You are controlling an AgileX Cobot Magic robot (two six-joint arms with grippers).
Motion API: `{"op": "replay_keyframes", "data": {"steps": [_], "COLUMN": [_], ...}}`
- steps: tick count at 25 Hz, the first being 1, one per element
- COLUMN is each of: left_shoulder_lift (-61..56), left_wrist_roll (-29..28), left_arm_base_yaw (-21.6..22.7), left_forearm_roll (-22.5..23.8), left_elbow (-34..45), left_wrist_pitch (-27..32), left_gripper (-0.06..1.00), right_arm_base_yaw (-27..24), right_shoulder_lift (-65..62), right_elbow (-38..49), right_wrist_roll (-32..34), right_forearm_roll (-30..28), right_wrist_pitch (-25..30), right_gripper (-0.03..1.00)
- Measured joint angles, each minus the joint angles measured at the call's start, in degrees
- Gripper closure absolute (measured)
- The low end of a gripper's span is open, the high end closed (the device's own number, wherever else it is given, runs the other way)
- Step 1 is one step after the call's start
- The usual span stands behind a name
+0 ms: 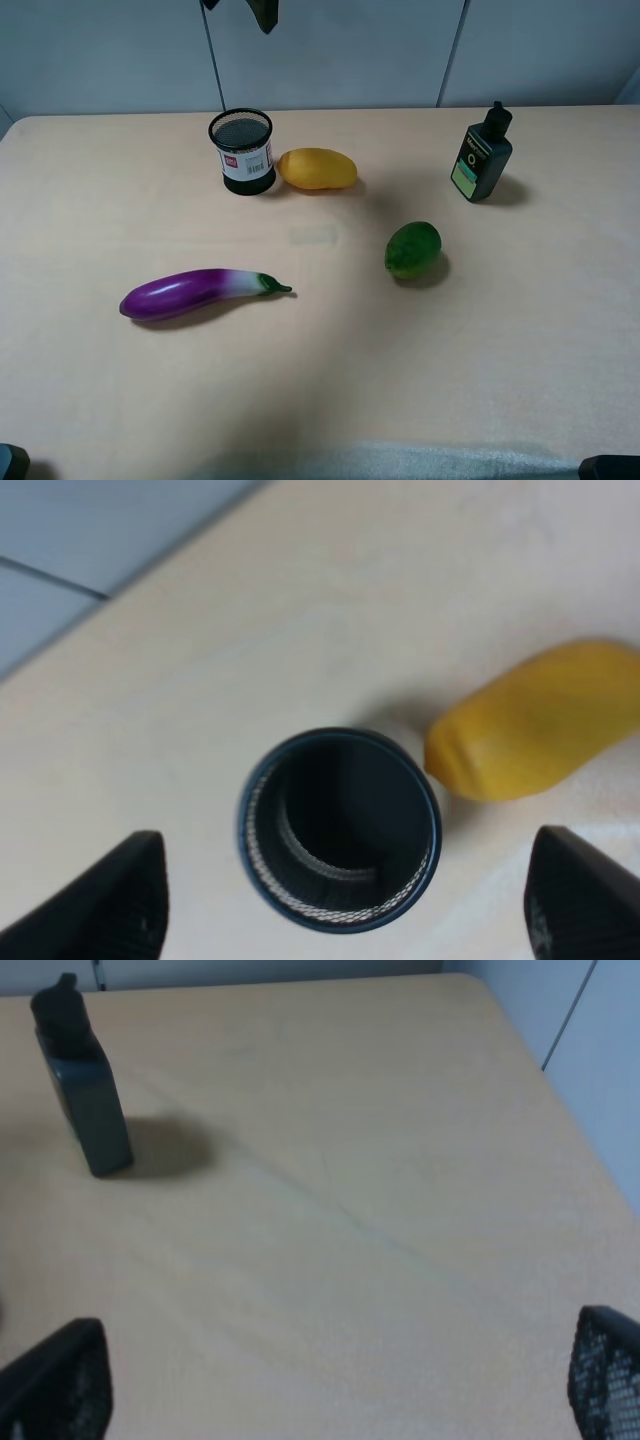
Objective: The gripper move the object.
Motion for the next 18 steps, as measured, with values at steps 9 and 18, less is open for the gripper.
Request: {"op": "replay_keyframes", "data": {"steps": [9, 18], "left_shoulder_lift": [-11.0, -29.5], "left_wrist_roll": [0.0, -0.9], "left_arm_base_yaw": [1.0, 8.8], "left_forearm_roll": [2.3, 2.5], "left_elbow": [6.1, 33.7], "left_wrist_pitch": [0.0, -0.2], "left_gripper": [0.15, 0.15], "right_arm_base_yaw": [0.0, 0.0], "right_shoulder_lift": [0.0, 0.0], "right_elbow": [0.0, 0.0], "right_wrist_roll": [0.0, 0.0], "right_forearm_roll": [0.0, 0.0], "right_wrist_pitch": [0.0, 0.0], "right_gripper": [0.27, 0.27]}}
